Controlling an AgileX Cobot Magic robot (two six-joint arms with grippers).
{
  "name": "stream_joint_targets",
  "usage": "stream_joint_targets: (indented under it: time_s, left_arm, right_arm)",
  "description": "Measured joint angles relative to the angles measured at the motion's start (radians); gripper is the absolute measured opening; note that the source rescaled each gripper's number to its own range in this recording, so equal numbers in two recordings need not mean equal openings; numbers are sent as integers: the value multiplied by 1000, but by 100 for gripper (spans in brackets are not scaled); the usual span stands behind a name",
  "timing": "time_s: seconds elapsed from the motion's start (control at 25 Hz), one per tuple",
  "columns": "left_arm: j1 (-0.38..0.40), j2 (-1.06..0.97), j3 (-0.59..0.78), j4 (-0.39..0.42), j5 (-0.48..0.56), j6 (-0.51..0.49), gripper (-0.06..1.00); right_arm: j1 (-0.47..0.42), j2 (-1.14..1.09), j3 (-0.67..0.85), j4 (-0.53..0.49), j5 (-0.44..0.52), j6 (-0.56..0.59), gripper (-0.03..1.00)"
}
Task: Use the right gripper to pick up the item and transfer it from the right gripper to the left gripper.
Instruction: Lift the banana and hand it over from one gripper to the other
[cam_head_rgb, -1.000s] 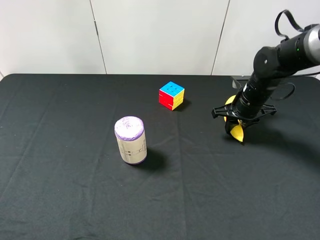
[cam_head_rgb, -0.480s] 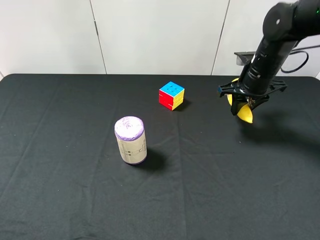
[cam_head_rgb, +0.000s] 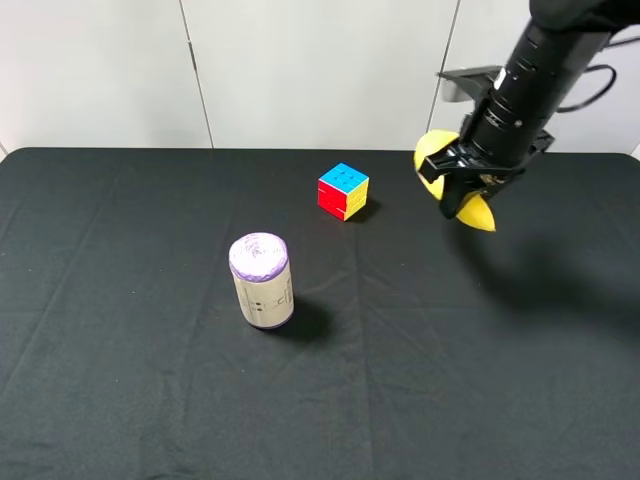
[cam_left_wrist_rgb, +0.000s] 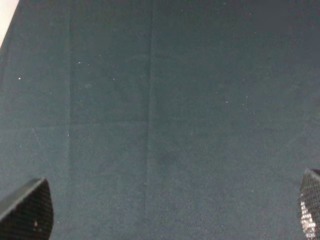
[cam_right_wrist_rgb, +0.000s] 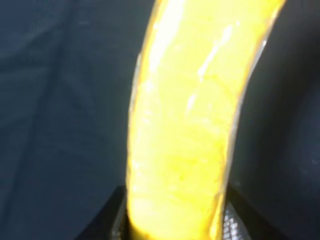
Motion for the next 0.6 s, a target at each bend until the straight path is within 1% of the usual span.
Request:
stream_joint_targets:
  time_s: [0.44,0.6]
  left_arm:
    - [0,0,0,-1,0,0,96]
    - [0,0,0,-1,0,0,96]
  right_arm:
    - [263,-69,-8,-8,66,-127,0]
    - [346,-79,-10,-15,81,-161,0]
